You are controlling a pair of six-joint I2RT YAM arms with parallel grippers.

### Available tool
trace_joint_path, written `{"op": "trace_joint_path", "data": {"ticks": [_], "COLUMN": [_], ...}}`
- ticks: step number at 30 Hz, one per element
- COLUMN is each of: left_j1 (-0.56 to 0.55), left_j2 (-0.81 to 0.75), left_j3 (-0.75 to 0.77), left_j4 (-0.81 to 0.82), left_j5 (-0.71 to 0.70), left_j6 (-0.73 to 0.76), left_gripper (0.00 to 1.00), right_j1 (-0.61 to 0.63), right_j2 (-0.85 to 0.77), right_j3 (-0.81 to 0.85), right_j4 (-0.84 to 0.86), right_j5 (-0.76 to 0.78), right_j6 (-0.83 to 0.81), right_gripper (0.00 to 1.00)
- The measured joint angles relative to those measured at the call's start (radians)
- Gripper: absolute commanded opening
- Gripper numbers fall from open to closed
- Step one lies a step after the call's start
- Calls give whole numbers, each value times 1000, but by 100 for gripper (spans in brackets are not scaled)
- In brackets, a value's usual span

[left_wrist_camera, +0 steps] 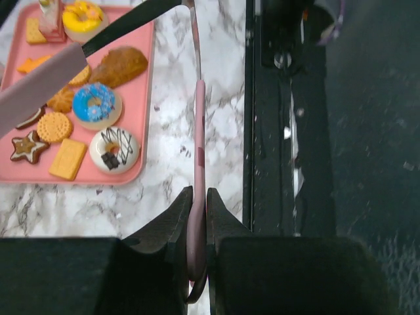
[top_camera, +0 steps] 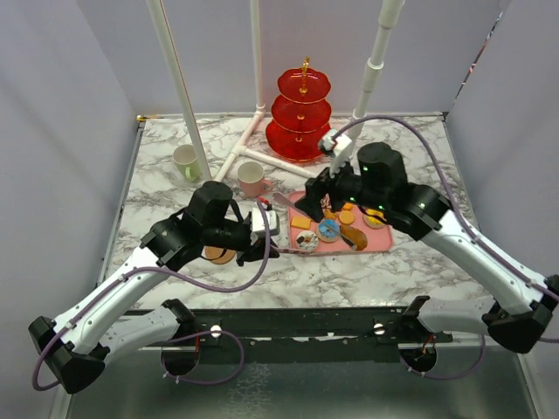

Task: Serve the afternoon tea
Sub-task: Pick up the clamp from the tray.

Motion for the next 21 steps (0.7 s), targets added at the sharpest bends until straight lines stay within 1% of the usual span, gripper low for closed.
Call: {"op": "trace_joint_path", "data": {"ticks": [2,6,10,14,17,20,21], "left_j1": [0,0,0,6,35,101,141], "left_j2": [-25,-56,-63,-74,-78,-77,-74], "left_j3": [-21,-48,-48,-48,-49,-58,-61], "left_j4": [76,263,406,486,555,633,664], "left_j5": [12,16,5,-19,-33,-39,-38], "left_j6": [-106,-325,-490,-598,-694,-814,-867], "left_gripper": [0,0,0,0,0,0,0], "right_j1": [-40,-79,-99,-102,-102,-103,-103], "right_j2": [-82,-213,-309,-417,-471,-503,-510], "right_j3": [-42,-108,-143,-164,-164,-164,-166], "right_j4": [21,35,53,91,114,116,117], "right_j5": [-32,-100,-112,-114,-125,-145,-154], "right_j6": [0,2,18,53,78,105,115], "right_gripper": [96,100,100,100,100,100,100]}}
